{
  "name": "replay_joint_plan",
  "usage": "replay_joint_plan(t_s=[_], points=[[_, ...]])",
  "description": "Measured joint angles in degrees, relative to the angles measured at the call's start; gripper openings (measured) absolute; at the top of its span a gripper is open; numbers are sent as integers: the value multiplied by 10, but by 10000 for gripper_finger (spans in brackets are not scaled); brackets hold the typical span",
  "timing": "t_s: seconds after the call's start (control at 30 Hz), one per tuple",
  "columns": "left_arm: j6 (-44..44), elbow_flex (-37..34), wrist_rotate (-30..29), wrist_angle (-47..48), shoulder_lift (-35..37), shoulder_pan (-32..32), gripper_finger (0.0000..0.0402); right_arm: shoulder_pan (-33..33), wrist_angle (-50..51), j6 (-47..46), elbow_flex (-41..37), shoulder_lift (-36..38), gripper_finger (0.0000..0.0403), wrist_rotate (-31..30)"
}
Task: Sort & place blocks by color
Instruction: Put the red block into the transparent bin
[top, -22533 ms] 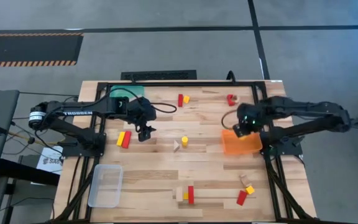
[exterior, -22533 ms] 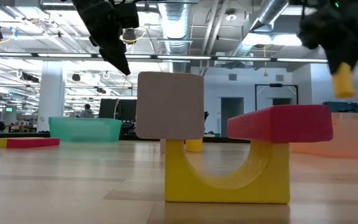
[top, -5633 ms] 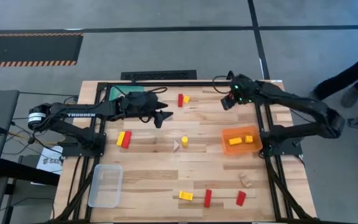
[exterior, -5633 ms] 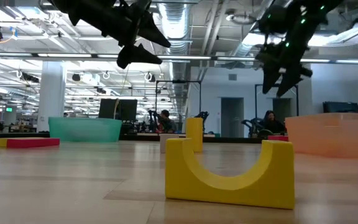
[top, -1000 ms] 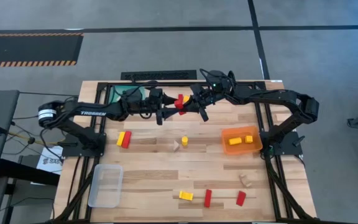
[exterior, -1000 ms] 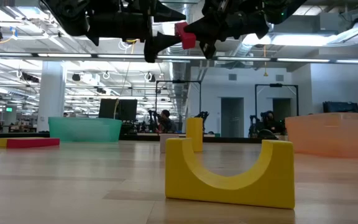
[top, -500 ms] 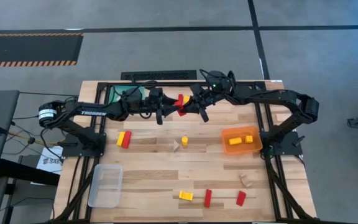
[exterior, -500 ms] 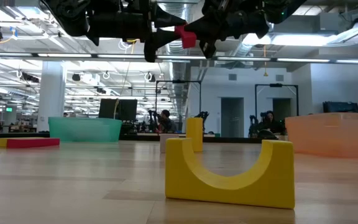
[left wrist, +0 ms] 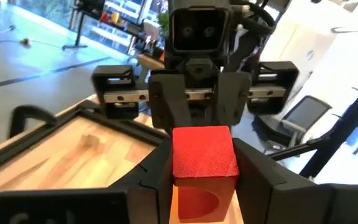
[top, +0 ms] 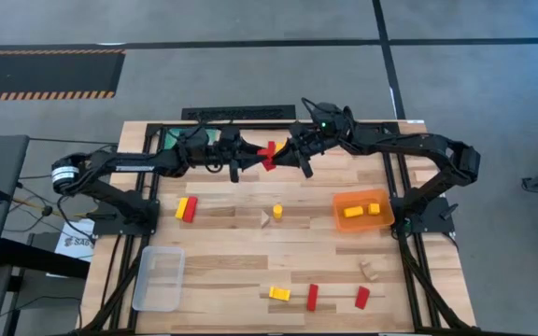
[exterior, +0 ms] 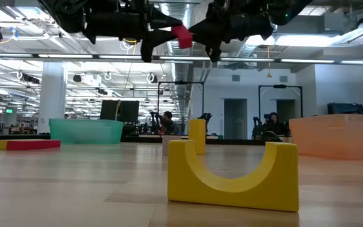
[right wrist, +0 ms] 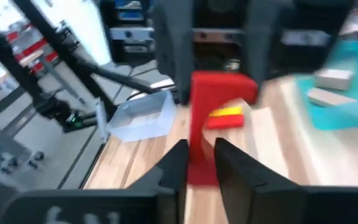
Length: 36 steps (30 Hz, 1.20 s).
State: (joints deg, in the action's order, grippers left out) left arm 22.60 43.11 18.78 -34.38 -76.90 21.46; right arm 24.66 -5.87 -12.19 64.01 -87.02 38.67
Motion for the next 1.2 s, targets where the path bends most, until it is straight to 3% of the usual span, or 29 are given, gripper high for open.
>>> replay_joint_plan(t_s=[0.2,0.33,0.43,0.57,0.73,0.87,1.0,1.2], points=[[-37,1,12,237,95,13,103,38,10,0,0,9,197,1],[19,26,57,468,184,-5,103,56,24,0,0,9,250,2],[107,40,59,651,247,-72,103,59,45,15,0,8,268,2],[293,45,1,777,307,-230,103,49,69,48,0,7,270,3],[531,44,-92,842,303,-464,103,36,78,76,0,7,270,4],[651,44,-112,844,247,-589,103,30,78,82,0,7,270,5],[712,44,-73,852,176,-647,103,30,90,84,0,7,270,5],[735,44,-59,850,89,-649,104,26,92,79,0,7,270,5]])
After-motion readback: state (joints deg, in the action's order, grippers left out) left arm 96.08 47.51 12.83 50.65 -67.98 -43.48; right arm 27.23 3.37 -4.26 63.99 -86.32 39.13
